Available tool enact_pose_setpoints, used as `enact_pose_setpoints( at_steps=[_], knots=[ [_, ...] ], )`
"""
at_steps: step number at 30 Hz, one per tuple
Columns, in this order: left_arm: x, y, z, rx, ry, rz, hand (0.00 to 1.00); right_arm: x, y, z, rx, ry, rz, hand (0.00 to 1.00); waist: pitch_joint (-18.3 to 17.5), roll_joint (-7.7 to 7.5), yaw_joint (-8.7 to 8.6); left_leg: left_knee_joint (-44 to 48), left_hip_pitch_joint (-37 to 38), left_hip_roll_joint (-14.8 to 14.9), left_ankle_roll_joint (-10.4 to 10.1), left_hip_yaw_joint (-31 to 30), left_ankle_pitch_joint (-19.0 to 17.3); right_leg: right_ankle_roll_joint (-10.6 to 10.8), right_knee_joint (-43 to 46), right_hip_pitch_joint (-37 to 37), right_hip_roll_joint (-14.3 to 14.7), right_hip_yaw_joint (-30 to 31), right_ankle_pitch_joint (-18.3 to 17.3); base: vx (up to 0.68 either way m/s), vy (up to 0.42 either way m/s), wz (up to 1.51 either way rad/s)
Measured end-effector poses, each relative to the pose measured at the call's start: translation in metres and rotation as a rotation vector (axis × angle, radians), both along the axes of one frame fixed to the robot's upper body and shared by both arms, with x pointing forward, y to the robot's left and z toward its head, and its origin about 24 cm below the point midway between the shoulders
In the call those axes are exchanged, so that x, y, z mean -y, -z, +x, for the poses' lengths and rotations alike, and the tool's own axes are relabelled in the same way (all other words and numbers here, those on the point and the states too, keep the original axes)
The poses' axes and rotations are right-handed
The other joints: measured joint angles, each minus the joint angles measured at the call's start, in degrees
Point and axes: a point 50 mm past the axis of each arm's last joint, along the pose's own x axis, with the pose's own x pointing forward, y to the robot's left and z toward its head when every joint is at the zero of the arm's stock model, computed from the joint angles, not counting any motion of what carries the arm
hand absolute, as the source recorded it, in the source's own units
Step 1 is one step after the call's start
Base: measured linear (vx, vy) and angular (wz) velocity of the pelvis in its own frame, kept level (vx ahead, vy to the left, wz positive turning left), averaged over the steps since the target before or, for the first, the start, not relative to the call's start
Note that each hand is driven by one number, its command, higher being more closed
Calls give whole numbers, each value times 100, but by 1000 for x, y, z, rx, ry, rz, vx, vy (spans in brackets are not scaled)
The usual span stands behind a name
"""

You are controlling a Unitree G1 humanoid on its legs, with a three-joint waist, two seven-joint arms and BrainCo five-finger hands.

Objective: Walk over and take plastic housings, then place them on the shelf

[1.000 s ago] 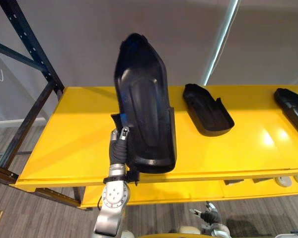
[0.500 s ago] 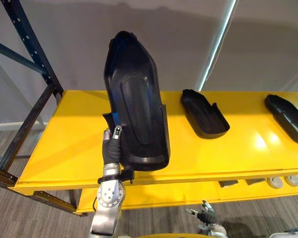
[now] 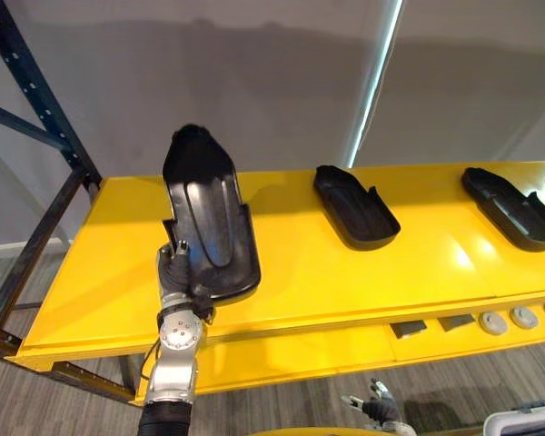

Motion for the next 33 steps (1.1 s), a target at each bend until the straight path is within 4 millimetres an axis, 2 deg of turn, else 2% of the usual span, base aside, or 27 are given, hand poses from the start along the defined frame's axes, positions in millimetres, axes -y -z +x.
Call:
enact_pose_setpoints(
  at_steps=[4, 13, 14, 19, 24, 28, 33],
  knots=[
    [-9, 12, 5, -71, -37, -4, 100, 2, 0, 0, -6, -7, -7, 0, 8, 23, -10, -92, 18, -59, 19, 17, 92, -16, -26, -31, 1, 46, 69, -61, -2, -5],
    [-34, 19, 9, -140, -135, 13, 100, 5, 0, 4, -5, -13, -14, 0, 37, 57, -55, -541, 63, -177, -7, 79, 351, -9, -181, -214, -1, 220, 286, -106, 0, -9],
    [-36, 19, 10, -140, -142, 16, 0, 5, 0, 4, -5, -14, -14, 0, 36, 55, -56, -560, 63, -185, -16, 79, 344, 9, -204, -209, -7, 239, 286, -61, 1, -6],
    [-48, 18, 9, -146, -188, 23, 0, 4, 0, 4, -4, -13, -13, 0, 49, 31, -70, -566, 58, -204, -17, 78, 342, 18, -220, -214, -13, 268, 278, -13, -2, -2],
    [-56, 11, 18, -134, -221, 25, 0, 4, 2, 3, -14, -13, -7, 0, 67, 11, -52, -566, 50, -206, 15, 46, 363, 15, -236, -207, 4, 255, 297, 30, -13, 2],
    [-64, 0, 24, -100, -235, 60, 0, 3, 2, 4, -17, -20, 2, 0, 71, 14, -57, -537, 50, -212, 16, -12, 363, 11, -287, -187, 28, 260, 302, 43, -18, -1],
    [-64, -1, 24, -101, -237, 62, 0, 3, 2, 6, -12, -23, 1, 0, 130, 11, -74, -535, 55, -209, 16, -58, 363, 1, -302, -144, 38, 270, 309, 14, -7, -1]
  ],
)
